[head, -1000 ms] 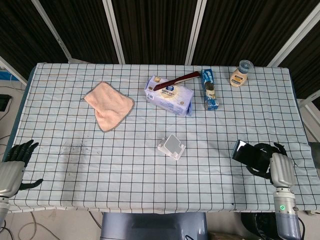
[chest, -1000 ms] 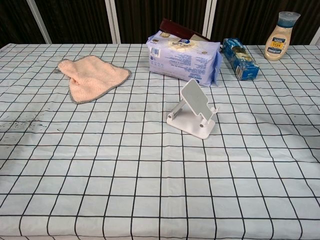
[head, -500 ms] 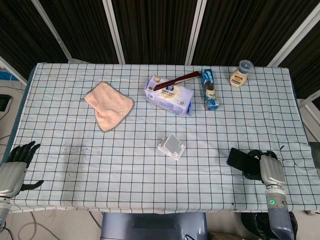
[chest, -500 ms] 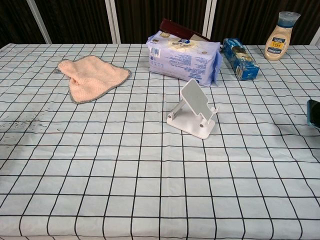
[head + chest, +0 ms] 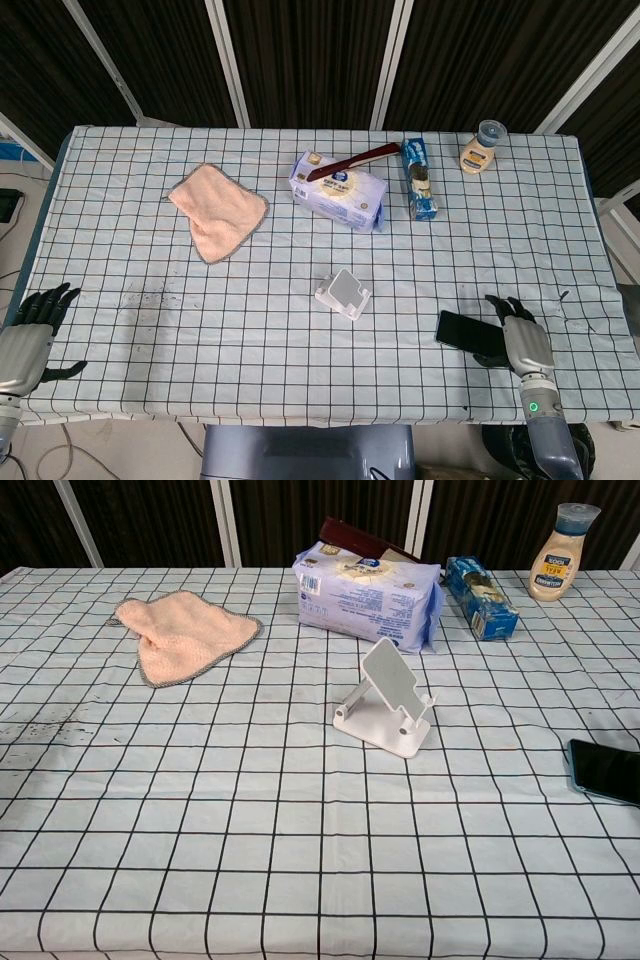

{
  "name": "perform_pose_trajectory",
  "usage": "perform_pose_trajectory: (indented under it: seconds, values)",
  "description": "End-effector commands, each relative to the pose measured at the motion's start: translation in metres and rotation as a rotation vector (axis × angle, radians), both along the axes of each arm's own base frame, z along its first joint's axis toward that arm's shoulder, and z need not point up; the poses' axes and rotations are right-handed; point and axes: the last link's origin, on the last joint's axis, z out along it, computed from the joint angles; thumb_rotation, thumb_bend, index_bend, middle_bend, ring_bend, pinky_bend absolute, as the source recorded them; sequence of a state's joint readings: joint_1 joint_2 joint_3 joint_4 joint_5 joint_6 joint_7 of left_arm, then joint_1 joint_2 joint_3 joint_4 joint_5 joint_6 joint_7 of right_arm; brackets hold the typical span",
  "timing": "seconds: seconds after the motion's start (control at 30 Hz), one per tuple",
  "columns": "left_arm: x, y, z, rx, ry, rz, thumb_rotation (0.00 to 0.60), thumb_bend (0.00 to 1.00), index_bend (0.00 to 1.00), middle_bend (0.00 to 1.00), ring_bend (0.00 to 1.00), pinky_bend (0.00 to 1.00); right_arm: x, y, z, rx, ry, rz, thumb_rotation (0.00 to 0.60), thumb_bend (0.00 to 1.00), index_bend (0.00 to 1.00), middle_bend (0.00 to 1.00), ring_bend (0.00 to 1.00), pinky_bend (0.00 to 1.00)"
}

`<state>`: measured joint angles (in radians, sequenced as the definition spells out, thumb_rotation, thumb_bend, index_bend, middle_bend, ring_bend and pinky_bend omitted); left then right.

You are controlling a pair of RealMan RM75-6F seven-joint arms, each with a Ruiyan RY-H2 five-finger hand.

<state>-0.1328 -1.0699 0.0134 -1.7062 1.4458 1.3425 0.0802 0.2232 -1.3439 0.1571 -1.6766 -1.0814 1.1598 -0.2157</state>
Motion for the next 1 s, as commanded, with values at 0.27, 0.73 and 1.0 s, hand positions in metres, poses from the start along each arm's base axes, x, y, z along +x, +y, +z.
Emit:
perform_pose_trajectory:
  seconds: [0.27,0.73,1.0]
  values:
    - [0.000,0.000,0.000,0.003,0.000,0.000,0.600,0.00,0.00,0.00,0.00,0.00,0.003,-0.001,0.008,-0.030,-0.006,0.024,0.600,0.04,0.11,0.16,0.06,0.15]
    - [0.000,0.000,0.001,0.004,0.000,-0.003,0.600,0.00,0.00,0.00,0.00,0.00,-0.005,0.027,0.078,-0.175,0.187,0.151,0.600,0.07,0.07,0.07,0.01,0.15]
    - [0.000,0.000,0.001,0.003,0.000,-0.008,0.600,0.00,0.00,0.00,0.00,0.00,-0.009,0.038,0.082,-0.213,0.181,0.182,0.600,0.07,0.05,0.06,0.01,0.15]
